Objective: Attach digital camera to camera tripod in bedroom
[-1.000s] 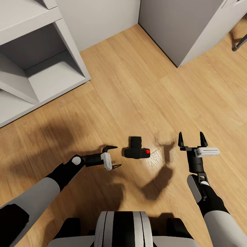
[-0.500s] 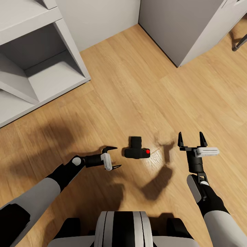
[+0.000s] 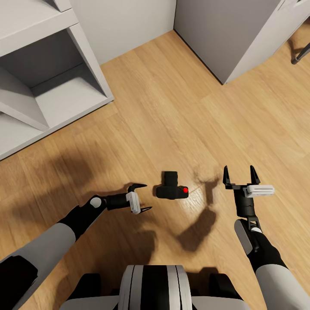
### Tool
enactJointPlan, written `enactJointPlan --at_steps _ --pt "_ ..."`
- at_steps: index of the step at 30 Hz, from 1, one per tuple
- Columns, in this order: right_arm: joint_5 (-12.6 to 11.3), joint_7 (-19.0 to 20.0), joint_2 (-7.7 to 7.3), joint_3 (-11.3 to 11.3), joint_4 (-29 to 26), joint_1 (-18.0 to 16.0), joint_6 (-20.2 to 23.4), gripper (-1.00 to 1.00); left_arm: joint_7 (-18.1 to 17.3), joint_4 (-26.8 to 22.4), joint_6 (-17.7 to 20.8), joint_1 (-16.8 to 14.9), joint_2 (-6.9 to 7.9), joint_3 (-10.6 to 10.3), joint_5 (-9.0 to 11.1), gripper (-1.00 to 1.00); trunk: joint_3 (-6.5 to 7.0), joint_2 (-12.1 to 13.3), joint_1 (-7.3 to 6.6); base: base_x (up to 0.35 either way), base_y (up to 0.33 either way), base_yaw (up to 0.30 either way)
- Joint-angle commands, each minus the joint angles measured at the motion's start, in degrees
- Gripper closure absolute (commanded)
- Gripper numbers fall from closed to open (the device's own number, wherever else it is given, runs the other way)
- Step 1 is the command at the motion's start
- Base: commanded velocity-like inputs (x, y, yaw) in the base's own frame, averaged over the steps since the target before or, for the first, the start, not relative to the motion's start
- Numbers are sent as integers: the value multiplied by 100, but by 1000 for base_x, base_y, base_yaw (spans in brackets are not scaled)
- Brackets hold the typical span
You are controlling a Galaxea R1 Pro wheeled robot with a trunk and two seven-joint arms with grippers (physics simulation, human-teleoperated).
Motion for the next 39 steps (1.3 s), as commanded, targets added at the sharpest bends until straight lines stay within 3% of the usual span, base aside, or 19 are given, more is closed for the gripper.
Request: enactJointPlan --at_steps 1,10,17,23,39 --pt "-53 58 0 -3 3 -2 -8 -100 19 -4 -27 -3 3 -15 -22 -100 -2 -1 -1 0 0 0" --pt "-53 58 0 -3 4 -2 -4 -100 83 -7 -23 -7 -5 -11 -22 -100 -2 -1 -1 0 0 0" --pt "-53 58 2 -3 4 -2 -4 -100 695 -11 -17 -4 -16 -38 -30 -100 -2 -1 -1 0 0 0" --pt "-53 58 1 -3 4 -2 -4 -100 946 -12 -15 -3 -18 -57 -31 -100 -2 -1 -1 0 0 0" --pt "-53 56 5 -3 4 -2 -7 -100 1000 -3 -15 -3 -61 -425 -44 -100 -2 -1 -1 0 0 0"
